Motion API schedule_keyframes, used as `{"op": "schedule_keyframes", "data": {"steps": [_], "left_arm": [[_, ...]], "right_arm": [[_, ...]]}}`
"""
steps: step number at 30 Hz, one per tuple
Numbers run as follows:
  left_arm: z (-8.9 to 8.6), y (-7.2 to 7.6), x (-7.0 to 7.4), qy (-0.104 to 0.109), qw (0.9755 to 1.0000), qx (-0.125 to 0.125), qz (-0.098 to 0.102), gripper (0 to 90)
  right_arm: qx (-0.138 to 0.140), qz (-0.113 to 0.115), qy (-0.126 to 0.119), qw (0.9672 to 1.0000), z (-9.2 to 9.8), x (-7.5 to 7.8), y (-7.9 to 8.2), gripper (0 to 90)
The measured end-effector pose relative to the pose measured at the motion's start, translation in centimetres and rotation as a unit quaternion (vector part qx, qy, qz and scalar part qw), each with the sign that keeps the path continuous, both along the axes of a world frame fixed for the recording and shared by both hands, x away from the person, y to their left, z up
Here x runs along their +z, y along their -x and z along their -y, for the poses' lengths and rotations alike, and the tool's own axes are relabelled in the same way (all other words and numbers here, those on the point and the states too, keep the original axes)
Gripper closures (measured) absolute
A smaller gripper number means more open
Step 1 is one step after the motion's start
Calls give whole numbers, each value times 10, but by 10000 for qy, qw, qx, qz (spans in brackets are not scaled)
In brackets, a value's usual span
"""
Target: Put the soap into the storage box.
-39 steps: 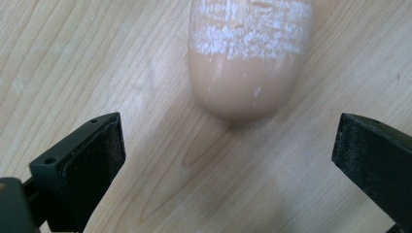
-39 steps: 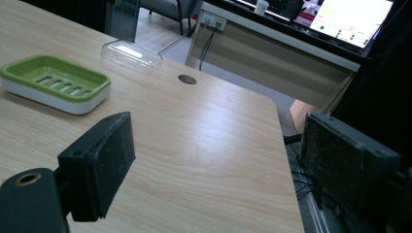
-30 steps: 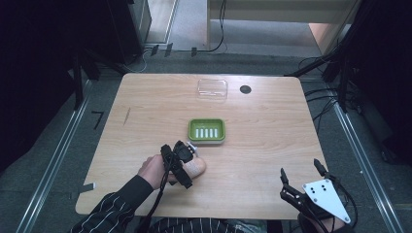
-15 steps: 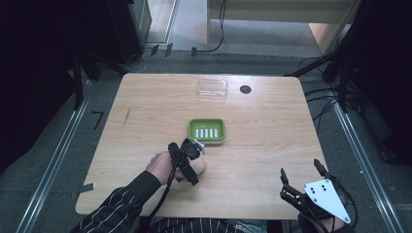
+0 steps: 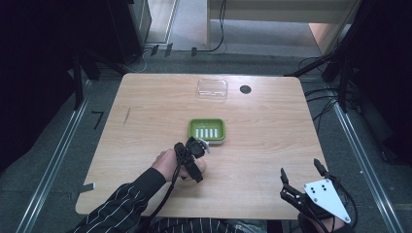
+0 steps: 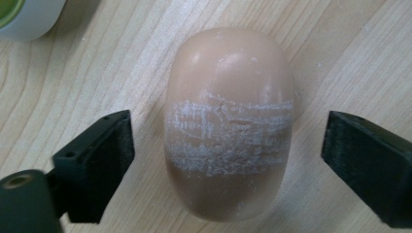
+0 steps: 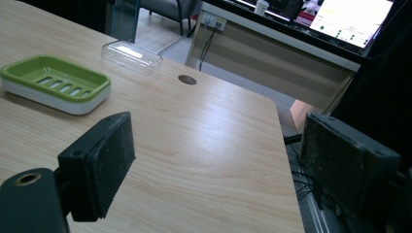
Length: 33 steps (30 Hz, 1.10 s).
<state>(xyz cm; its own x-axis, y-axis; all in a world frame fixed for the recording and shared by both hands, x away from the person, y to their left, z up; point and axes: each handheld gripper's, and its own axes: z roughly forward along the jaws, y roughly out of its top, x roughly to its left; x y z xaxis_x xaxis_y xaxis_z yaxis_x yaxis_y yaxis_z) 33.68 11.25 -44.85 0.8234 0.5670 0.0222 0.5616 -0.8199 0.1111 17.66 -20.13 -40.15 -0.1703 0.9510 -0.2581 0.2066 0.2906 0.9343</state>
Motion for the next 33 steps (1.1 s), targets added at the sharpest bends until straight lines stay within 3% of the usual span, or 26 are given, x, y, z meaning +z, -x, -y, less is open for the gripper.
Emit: {"op": "schedule_keyframes", "data": {"steps": [1,5,15,23,33], "left_arm": [[-1,0,0,83,10000,10,-5,149],[-2,-1,0,61,10000,9,10,212],[-3,-3,-4,44,10000,12,-38,243],[2,-3,-7,-23,9999,-73,-125,326],[2,-3,-7,-90,9999,-60,-118,328]], "right_arm": [[2,0,0,10000,0,0,0,134],[3,0,3,10000,0,0,0,135],[0,0,-2,10000,0,0,0,134],[-9,3,-9,10000,0,0,0,135],[-14,-8,-16,10000,0,0,1,135]]}}
